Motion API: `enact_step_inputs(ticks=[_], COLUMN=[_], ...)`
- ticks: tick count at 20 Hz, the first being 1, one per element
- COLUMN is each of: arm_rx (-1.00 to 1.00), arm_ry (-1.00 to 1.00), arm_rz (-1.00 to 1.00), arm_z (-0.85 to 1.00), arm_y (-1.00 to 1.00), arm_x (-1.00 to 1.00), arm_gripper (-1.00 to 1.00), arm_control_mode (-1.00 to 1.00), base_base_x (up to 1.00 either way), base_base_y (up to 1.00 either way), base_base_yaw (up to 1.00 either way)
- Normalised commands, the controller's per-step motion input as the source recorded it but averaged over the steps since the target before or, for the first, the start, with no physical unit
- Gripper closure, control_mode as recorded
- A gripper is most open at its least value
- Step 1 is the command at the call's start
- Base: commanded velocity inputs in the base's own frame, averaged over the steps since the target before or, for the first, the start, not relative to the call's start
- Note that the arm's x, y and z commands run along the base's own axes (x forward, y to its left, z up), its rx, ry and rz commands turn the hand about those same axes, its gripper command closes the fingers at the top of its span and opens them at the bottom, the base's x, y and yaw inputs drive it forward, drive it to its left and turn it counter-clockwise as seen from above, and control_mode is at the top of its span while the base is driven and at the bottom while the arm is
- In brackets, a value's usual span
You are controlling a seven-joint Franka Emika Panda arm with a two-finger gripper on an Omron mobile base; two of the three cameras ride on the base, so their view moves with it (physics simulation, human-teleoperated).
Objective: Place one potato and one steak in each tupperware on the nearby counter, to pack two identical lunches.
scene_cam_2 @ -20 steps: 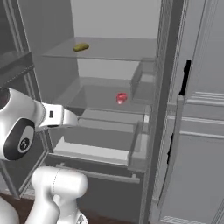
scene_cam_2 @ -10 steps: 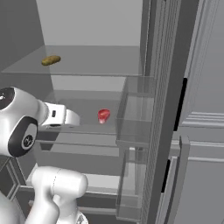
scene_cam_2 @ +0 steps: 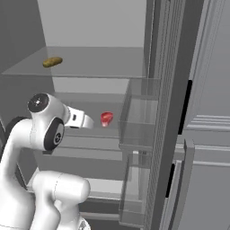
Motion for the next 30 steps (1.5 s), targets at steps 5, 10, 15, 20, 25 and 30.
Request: enact_step_inputs(ticks=[5,10,15,20,25,30], arm_rx=[0.00,0.00,0.00,0.00,0.00,0.00], arm_ry=[0.02,0.10,0.18,0.14,0.06,0.04], arm_rz=[0.00,0.00,0.00,0.00,0.00,0.00], arm_z=[-0.21,-0.37,-0.42,-0.35,-0.35,-0.50], arm_y=[-0.19,-0.39,0.00,-0.07,-0.12,-0.08], arm_x=[0.94,0.99,1.00,0.99,0.81,0.63], arm_gripper=[-1.00,-1.00,-1.00,-1.00,-1.00,-1.00], arm_control_mode=[-1.00,-1.00,-1.00,-1.00,-1.00,-1.00], base_base_x=[0.00,0.00,0.00,0.00,0.00,0.00], base_base_y=[0.00,0.00,0.00,0.00,0.00,0.00], base_base_yaw=[0.00,0.00,0.00,0.00,0.00,0.00])
